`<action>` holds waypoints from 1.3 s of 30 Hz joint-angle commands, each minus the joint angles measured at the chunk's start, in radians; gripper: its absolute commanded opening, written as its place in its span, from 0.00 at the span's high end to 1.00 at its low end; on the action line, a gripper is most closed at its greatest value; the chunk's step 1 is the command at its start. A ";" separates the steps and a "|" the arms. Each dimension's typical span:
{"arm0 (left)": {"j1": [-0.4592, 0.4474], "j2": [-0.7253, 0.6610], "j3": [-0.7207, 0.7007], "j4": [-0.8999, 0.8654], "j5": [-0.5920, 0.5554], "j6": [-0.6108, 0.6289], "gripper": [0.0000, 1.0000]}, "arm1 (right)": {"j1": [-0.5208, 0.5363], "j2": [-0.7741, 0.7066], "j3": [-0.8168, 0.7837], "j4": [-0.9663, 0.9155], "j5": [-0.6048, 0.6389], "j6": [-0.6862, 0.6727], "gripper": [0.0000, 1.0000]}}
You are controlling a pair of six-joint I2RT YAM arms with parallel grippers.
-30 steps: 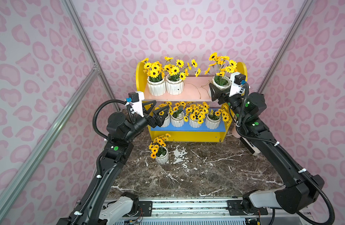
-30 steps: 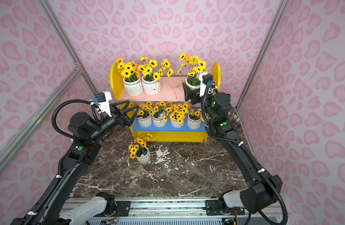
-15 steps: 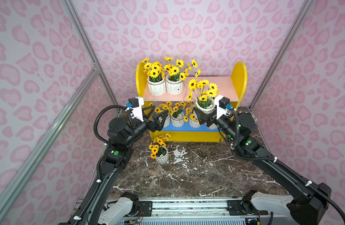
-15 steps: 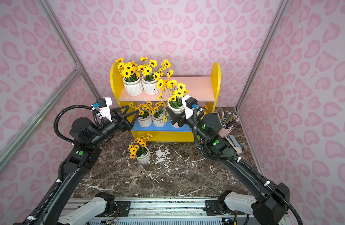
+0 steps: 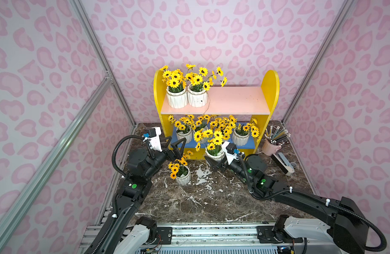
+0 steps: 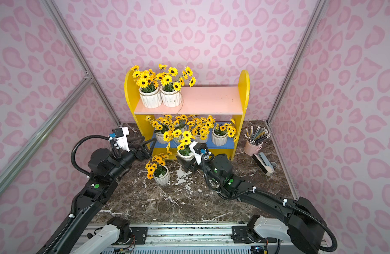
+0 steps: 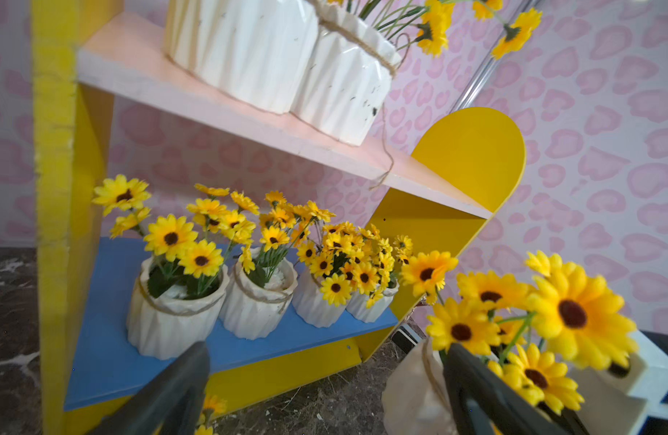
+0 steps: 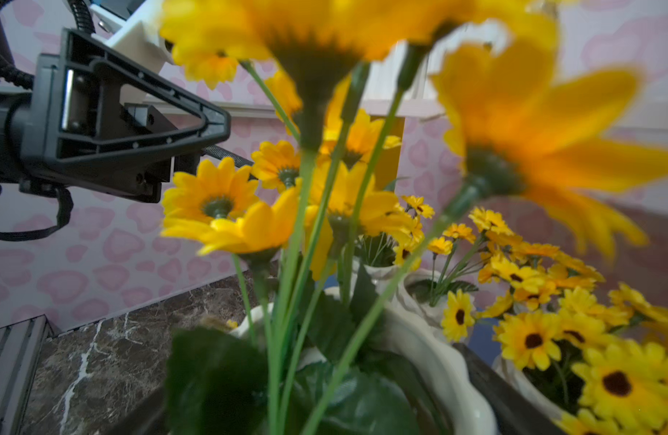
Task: Take the sunflower pots off the shelves
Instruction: Place the sunflower pot at the center of the board.
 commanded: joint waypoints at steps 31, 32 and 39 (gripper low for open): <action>-0.001 -0.256 -0.149 -0.122 -0.149 -0.053 0.01 | 0.080 0.823 -0.109 1.106 0.162 -0.007 1.00; -0.001 -0.260 -0.153 -0.123 -0.150 -0.053 0.01 | 0.083 0.841 -0.105 1.112 0.161 -0.001 1.00; -0.001 -0.294 -0.176 -0.122 -0.152 -0.057 0.01 | 0.090 0.955 -0.076 1.172 0.179 0.016 1.00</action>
